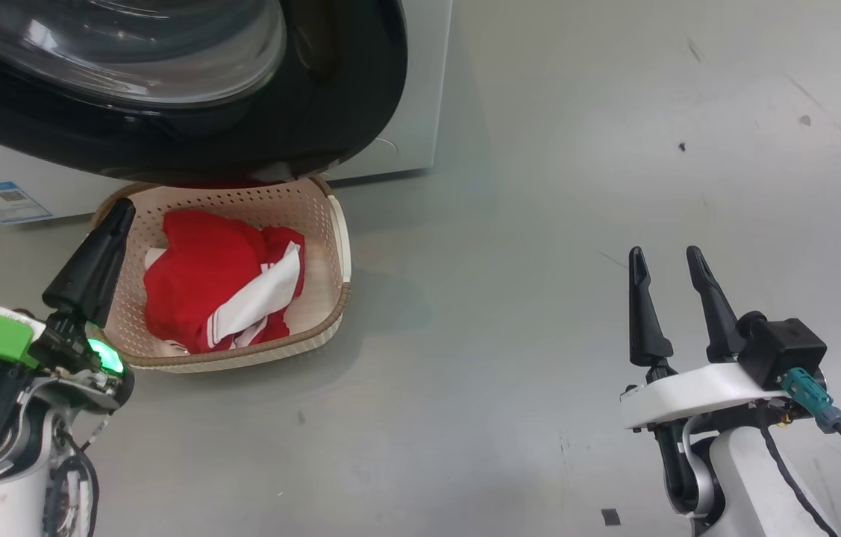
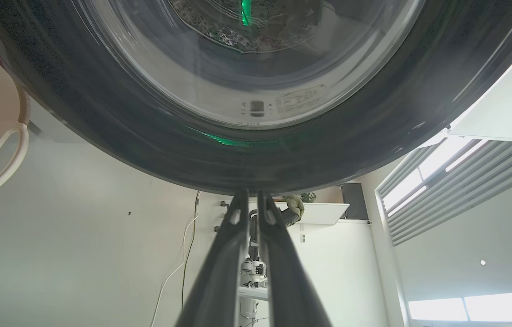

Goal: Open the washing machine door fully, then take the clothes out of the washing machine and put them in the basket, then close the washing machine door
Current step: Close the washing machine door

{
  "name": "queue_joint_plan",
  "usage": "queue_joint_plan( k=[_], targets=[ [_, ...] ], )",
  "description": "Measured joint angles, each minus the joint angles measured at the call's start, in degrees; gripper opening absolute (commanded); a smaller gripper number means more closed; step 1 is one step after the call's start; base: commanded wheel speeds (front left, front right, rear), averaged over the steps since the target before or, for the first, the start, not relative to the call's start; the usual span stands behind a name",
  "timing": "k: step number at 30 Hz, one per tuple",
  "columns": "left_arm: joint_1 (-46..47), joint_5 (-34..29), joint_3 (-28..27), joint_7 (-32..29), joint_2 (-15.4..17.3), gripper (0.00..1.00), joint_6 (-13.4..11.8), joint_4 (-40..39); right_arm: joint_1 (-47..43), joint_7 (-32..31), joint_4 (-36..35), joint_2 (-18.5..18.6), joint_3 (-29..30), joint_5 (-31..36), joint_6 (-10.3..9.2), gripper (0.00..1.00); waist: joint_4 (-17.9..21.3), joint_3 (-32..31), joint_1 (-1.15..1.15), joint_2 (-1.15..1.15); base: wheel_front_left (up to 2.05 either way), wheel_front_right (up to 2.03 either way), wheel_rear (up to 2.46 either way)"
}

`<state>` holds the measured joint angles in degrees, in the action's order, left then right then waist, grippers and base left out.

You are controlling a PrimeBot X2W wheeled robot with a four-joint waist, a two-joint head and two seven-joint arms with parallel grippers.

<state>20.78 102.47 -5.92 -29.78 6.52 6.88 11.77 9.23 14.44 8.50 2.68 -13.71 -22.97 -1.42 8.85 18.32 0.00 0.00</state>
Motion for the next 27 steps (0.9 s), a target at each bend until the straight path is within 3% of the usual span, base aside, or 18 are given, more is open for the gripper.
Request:
queue_joint_plan(
  k=[1, 2, 3, 9, 13, 21, 27],
  targets=[
    [-0.95, 0.04, -0.60, 0.35, -0.53, 0.56, 0.00, -1.19, -0.34, 0.01, 0.11, -0.01, 0.27, 0.12, 0.23, 1.00, -0.45, -0.55, 0.00, 0.00, 0.00, 0.00, 0.00],
    [-1.83, 0.20, -0.98, 0.45, -0.97, 0.89, 0.00, -2.20, -0.67, 0.01, 0.24, -0.01, 0.57, 0.27, 0.27, 1.00, -0.90, -1.10, 0.00, 0.00, 0.00, 0.00, 0.00],
    [-2.82, 0.21, -1.21, 0.62, -1.38, 1.00, 0.00, -3.22, -0.98, 0.00, 0.34, 0.00, 0.79, 0.45, 0.27, 1.00, -1.35, -1.66, 0.00, 0.00, 0.00, 0.00, 0.00],
    [-10.05, -1.89, -1.52, 2.97, -2.81, 1.00, 0.01, -6.99, -3.13, 0.00, 0.96, 0.11, 1.91, 1.04, 0.35, 1.00, -3.86, -4.88, 0.00, 0.00, 0.00, 0.00, 0.00],
    [-13.09, -7.93, -1.99, 7.37, -2.85, 1.00, 0.01, -8.66, -4.37, 0.00, 1.25, 0.44, 2.29, 1.63, 0.79, 1.00, -5.45, -6.77, 0.00, 0.00, 0.00, 0.00, 0.00],
    [-14.52, -23.99, -0.16, 17.05, -2.56, 1.00, 0.01, -16.80, -5.41, 0.00, 1.40, 0.60, 2.90, 2.44, 0.87, 1.00, -7.74, -10.10, 0.00, 0.00, 0.00, 0.00, 0.00],
    [-16.59, -40.12, 3.86, 23.65, 1.47, 1.00, 0.02, -20.22, -6.32, 0.00, 1.18, 0.60, 3.31, 2.99, 1.30, 1.00, -8.44, -12.01, 0.00, 0.00, 0.00, 0.00, 0.00]
  ],
)
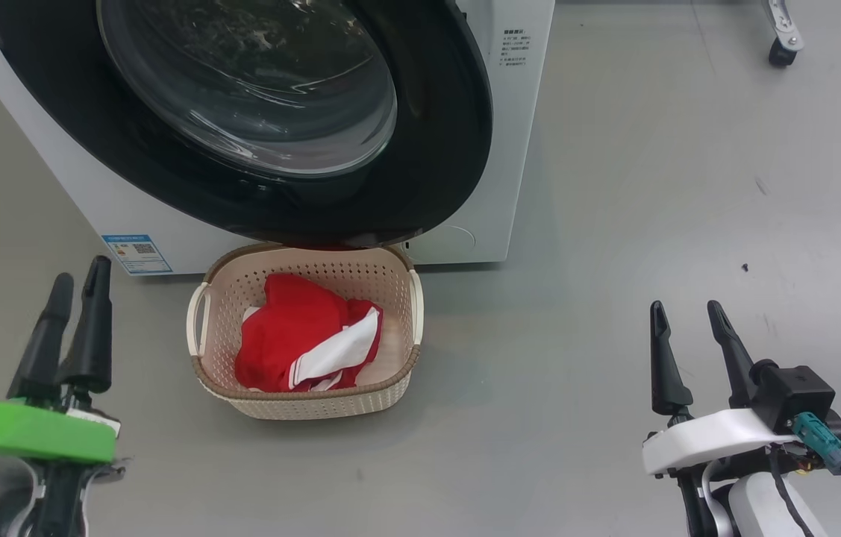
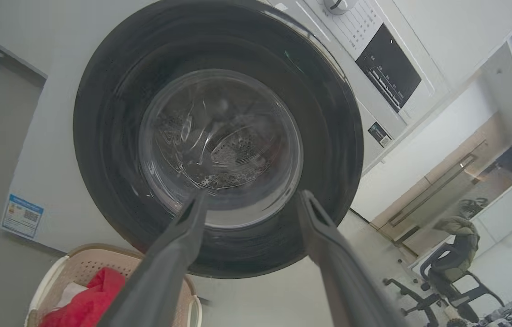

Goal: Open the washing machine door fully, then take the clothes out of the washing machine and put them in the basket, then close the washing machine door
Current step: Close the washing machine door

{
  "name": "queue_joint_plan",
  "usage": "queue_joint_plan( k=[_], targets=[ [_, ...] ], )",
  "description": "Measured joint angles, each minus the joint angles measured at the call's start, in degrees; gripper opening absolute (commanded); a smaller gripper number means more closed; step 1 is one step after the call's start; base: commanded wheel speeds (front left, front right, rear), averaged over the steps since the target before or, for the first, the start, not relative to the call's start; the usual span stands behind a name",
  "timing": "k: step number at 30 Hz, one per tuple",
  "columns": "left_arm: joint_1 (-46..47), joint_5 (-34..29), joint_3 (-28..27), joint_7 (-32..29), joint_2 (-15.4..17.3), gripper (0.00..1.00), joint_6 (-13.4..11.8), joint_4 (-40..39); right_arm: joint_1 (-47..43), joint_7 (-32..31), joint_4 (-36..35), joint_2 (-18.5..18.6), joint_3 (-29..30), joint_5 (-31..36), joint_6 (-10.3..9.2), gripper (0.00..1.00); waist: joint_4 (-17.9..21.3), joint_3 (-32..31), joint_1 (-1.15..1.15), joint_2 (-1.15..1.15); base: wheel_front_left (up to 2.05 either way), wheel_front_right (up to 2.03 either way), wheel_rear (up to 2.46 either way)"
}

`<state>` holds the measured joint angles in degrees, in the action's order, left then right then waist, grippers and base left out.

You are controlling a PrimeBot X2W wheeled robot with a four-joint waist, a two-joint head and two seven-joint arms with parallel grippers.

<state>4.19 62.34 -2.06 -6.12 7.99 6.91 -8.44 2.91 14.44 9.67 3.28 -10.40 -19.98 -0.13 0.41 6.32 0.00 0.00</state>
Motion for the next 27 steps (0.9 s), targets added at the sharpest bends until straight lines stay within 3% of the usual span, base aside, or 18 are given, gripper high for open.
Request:
queue_joint_plan(
  k=[10, 17, 27],
  targets=[
    [-5.81, -22.69, 4.31, 8.90, 3.71, 1.00, -0.23, 1.96, -0.57, 0.01, -0.93, 0.18, 0.43, 1.62, 0.03, 1.00, -0.11, -1.56, 0.00, 0.00, 0.00, 0.00, 0.00],
    [-10.51, -33.61, 7.06, 12.71, 4.00, 1.00, -5.79, 4.00, -4.17, 0.00, -0.44, 0.13, -0.04, 2.25, 0.03, 1.00, -0.08, -3.23, 0.00, 0.00, 0.00, 0.00, 0.00],
    [-12.43, -39.75, 10.42, 15.12, 3.68, 1.00, -9.72, 6.26, -6.56, 0.00, 0.81, 0.00, 0.07, 2.57, -0.04, 1.00, -0.54, -4.23, 0.00, 0.00, 0.00, 0.00, 0.00]
  ],
)
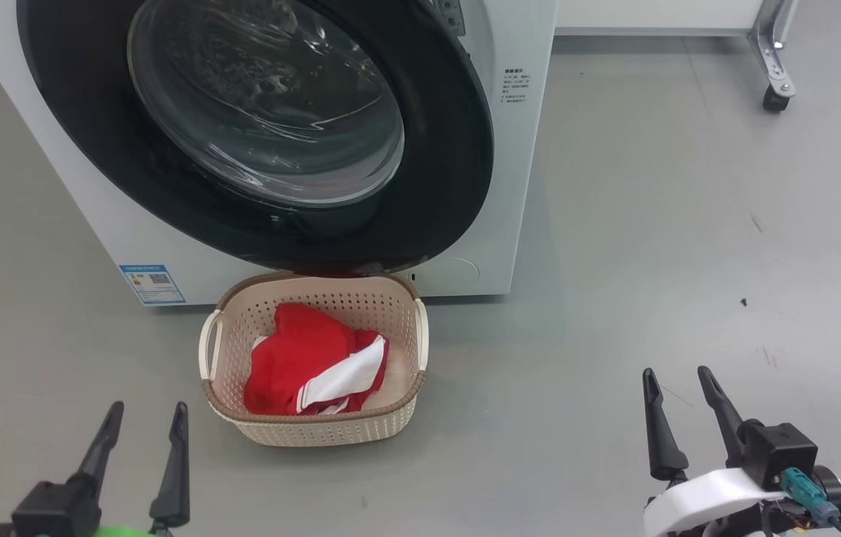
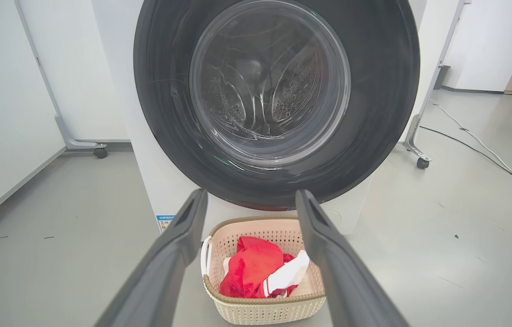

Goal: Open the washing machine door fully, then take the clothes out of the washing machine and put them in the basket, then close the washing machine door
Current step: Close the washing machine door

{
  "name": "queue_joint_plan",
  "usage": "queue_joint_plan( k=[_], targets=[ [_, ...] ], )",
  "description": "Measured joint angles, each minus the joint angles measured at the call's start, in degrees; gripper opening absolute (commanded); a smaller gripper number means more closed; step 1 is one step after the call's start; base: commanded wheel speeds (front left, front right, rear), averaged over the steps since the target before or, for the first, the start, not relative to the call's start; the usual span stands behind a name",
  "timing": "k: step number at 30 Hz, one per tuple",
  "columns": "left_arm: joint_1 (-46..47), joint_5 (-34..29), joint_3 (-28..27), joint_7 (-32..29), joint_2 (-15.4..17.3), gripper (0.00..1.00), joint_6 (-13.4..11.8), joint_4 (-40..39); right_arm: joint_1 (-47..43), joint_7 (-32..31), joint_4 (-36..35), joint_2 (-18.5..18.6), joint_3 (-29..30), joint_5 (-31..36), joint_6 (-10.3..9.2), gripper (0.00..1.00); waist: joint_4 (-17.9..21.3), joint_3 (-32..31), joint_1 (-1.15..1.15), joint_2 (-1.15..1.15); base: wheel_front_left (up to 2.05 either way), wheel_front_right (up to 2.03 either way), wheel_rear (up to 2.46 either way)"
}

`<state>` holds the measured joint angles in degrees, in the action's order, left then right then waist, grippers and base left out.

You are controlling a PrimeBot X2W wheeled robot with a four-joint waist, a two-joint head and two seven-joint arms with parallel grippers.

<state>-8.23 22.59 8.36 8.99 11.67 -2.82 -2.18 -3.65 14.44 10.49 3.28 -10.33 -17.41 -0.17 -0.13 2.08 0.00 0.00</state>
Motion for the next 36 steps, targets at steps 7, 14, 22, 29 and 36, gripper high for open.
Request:
queue_joint_plan(
  k=[7, 14, 22, 29, 36],
  targets=[
    [-1.60, -1.03, 1.59, 1.00, -1.48, 1.00, -0.94, 1.15, -0.52, 0.00, 0.47, -0.03, -0.13, 0.27, -0.05, 1.00, -0.14, -0.55, 0.00, 0.00, 0.00, 0.00, 0.00],
    [-1.75, -1.04, 2.02, 1.78, -2.20, 1.00, -1.20, 2.19, -0.55, 0.00, 0.62, -0.04, -0.23, 0.43, -0.07, 1.00, -0.01, -0.86, 0.00, 0.00, 0.00, 0.00, 0.00],
    [-1.76, -1.42, 2.08, 2.25, -3.11, 1.00, -1.94, 2.86, -0.73, 0.00, 0.65, -0.09, -0.53, 0.43, -0.05, 1.00, 0.10, -0.92, 0.00, 0.00, 0.00, 0.00, 0.00],
    [-1.76, -2.14, 2.11, 2.44, -3.26, 1.00, -2.00, 3.55, -1.02, 0.00, 0.66, -0.11, -0.59, 0.44, -0.04, 1.00, 0.11, -0.74, 0.00, 0.00, 0.00, 0.00, 0.00],
    [-1.76, -3.05, 2.61, 2.77, -3.59, 1.00, -2.27, 3.36, -1.09, 0.00, 0.54, -0.19, -0.49, 0.63, -0.03, 1.00, -0.14, -0.23, 0.00, 0.00, 0.00, 0.00, 0.00]
  ],
)
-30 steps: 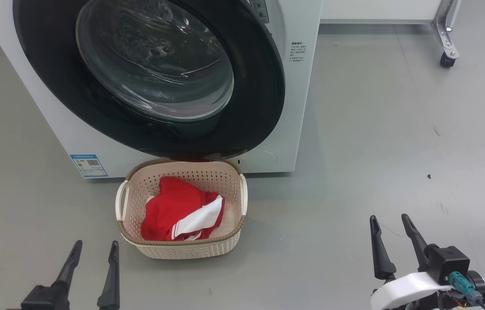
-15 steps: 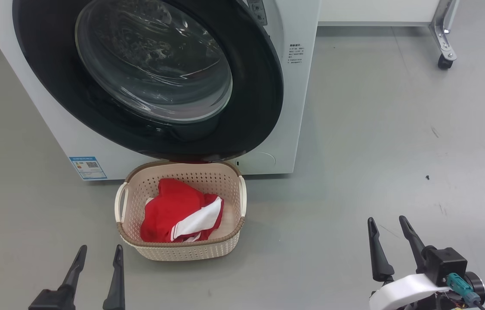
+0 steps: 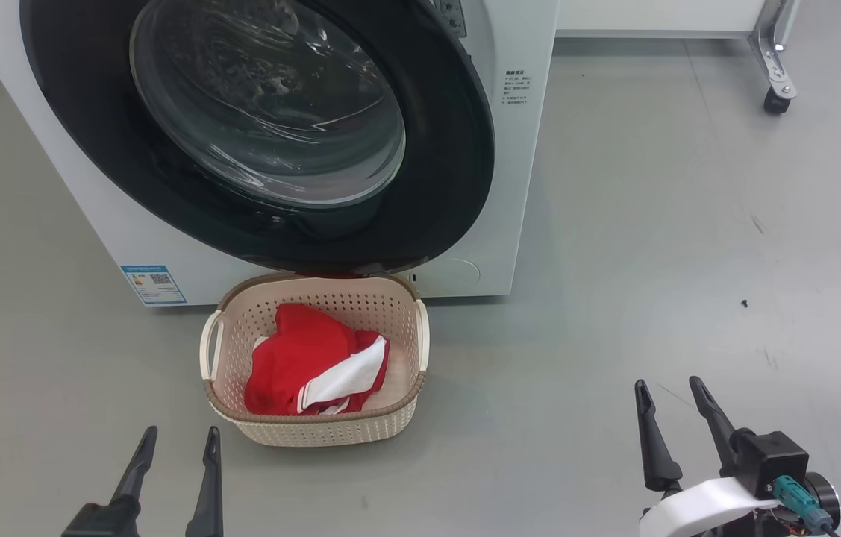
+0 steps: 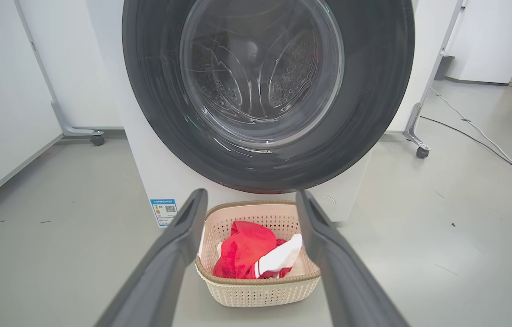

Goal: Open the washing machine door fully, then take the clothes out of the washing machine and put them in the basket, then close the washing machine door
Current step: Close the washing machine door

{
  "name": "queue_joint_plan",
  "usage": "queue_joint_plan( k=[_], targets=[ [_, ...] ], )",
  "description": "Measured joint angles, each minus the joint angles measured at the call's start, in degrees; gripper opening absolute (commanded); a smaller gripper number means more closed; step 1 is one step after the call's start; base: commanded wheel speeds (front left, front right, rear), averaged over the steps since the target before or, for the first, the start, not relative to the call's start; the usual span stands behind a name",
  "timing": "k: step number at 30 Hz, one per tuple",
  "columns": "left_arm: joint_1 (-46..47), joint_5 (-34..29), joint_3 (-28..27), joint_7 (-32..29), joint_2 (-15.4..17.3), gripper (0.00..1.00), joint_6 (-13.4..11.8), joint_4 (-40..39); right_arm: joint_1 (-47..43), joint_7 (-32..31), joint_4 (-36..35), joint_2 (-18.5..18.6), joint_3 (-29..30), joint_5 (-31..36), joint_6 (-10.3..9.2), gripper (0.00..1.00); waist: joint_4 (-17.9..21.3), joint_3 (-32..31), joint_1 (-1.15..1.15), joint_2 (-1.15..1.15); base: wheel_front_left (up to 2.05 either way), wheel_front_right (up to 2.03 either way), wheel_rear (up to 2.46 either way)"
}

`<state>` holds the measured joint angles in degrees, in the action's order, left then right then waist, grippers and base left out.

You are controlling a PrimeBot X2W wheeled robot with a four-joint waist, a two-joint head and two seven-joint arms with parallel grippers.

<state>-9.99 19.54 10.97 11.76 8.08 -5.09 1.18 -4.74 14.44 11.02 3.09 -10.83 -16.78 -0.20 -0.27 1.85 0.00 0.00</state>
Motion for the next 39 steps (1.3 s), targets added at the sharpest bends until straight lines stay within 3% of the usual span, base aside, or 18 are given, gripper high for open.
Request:
queue_joint_plan(
  k=[1, 2, 3, 4, 14, 29, 39],
  targets=[
    [0.01, -0.13, 0.00, 0.01, 0.00, 1.00, -0.04, -0.01, 0.00, 0.00, 0.00, 0.00, 0.00, 0.09, 0.02, 1.00, -0.02, 0.02, 0.00, 0.00, 0.00, 0.00, 0.00],
    [0.01, -0.42, -0.01, 0.03, 0.00, 1.00, -0.19, -0.01, 0.00, 0.00, 0.00, 0.00, 0.00, 0.18, 0.03, 0.53, -0.04, 0.05, 0.00, 0.00, 0.00, 0.00, 0.00],
    [0.01, -0.49, -0.01, 0.25, -0.01, 1.00, -0.23, 0.00, 0.00, 0.00, -0.13, -0.04, 0.15, 0.16, 0.03, 0.38, -0.06, 0.08, 0.00, 0.00, 0.00, 0.00, 0.00],
    [0.01, -0.49, 0.00, 0.25, -0.02, 1.00, -0.23, -0.01, 0.01, 0.00, -0.51, -0.09, 0.34, 0.12, 0.08, 0.00, -0.08, 0.11, 0.00, 0.00, 0.00, 0.00, 0.00],
    [0.62, -1.36, 1.11, 0.49, -0.58, 1.00, -0.24, -1.51, 3.01, 0.00, -1.38, 1.31, 0.32, 0.81, 1.33, 0.00, -0.69, 1.71, 0.00, 0.00, 0.00, 0.00, 0.00],
    [7.45, -1.98, 3.68, 1.43, -2.34, 1.00, 0.15, -4.05, 19.80, -4.19, -1.05, 3.92, -4.47, 3.24, 5.66, 0.00, -5.86, 7.85, 0.00, 0.00, 0.00, 0.00, 0.00],
    [12.54, -1.98, 5.19, 1.82, -3.67, 1.00, 0.92, -5.14, 33.52, -7.66, 1.12, 5.03, -4.46, 3.22, 6.20, 0.00, -10.35, 13.99, 0.00, 0.00, 0.00, 0.00, 0.00]
  ],
)
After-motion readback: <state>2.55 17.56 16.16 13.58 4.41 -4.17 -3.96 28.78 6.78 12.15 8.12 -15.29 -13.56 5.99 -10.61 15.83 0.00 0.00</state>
